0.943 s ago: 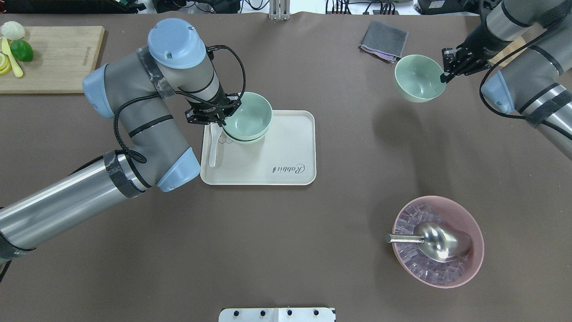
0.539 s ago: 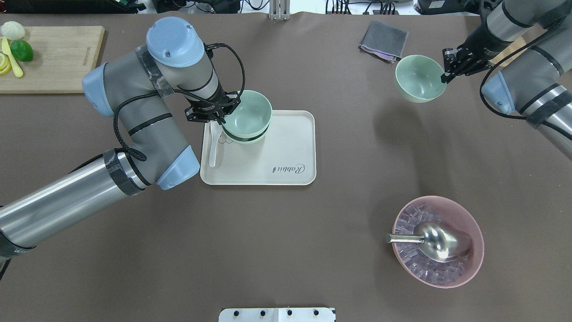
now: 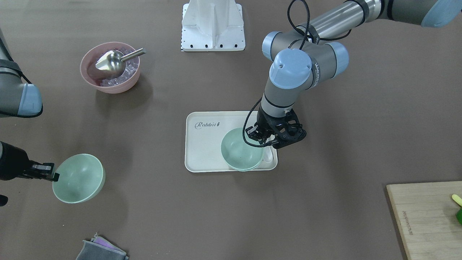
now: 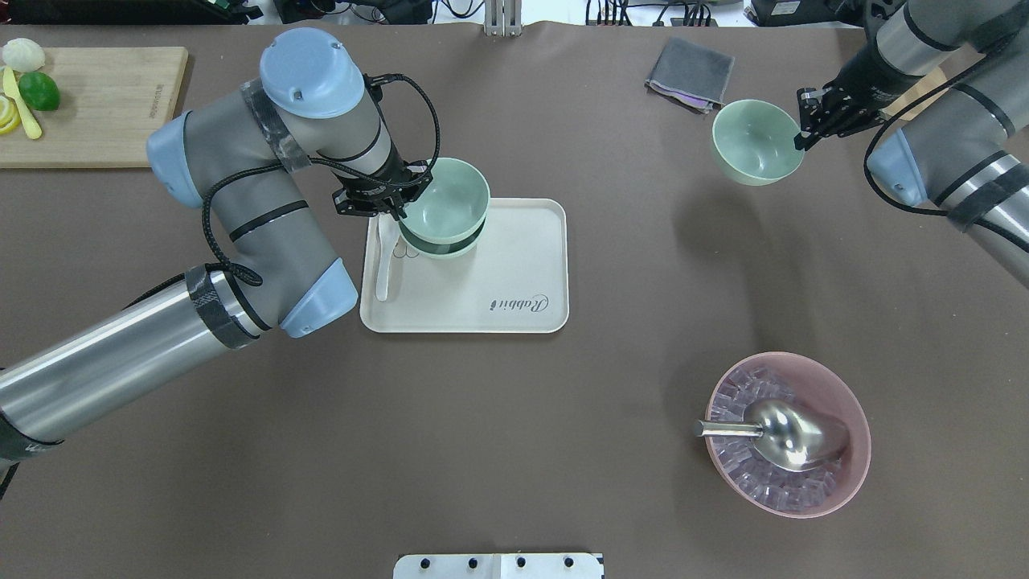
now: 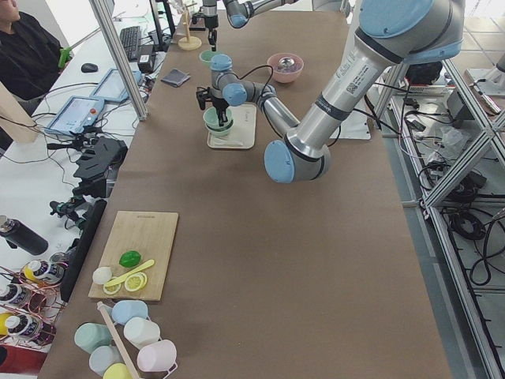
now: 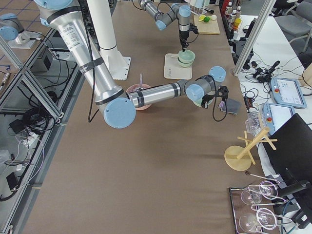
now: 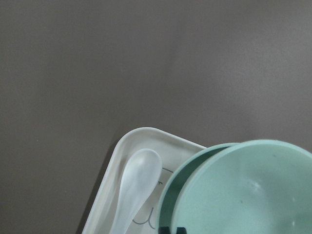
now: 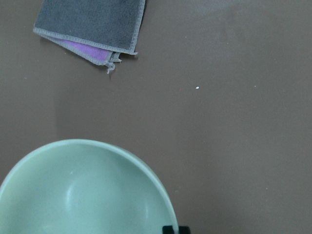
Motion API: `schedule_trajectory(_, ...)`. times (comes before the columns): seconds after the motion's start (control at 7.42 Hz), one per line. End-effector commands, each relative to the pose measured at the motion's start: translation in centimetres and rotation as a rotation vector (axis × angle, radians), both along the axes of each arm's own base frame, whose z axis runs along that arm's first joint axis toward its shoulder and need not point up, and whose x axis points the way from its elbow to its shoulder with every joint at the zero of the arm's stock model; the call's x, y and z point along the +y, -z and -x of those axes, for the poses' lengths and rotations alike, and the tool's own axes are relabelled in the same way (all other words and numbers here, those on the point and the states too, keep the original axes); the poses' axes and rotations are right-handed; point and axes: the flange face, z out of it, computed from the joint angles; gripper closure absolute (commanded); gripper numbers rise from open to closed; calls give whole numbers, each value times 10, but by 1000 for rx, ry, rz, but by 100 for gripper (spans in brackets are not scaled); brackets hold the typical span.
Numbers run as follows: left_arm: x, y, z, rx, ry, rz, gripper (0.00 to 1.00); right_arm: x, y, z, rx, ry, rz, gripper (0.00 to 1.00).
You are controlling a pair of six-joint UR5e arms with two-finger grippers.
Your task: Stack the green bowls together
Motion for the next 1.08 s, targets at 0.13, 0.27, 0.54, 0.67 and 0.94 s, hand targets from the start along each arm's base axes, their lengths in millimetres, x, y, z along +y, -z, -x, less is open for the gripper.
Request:
schedule_trajectory(0.13, -2, -6, -4, 0, 0, 1, 100, 0, -1, -1, 2, -1, -1, 100)
schedule_trajectory(0.27, -3, -8, -5, 3, 0, -1, 100, 0, -1, 0, 2, 1, -2, 100)
schedule_trajectory(0.54, -4, -7, -4, 10, 0, -10, 100, 1, -2, 0, 2, 0, 1, 100)
schedule_trajectory(0.67, -4, -6, -4, 14, 0, -13, 100, 0, -2, -1, 2, 0, -1, 100)
schedule_trajectory(0.94, -4, -6, -4, 15, -1, -12, 100, 0, -2, 0, 4, 0, -1, 100)
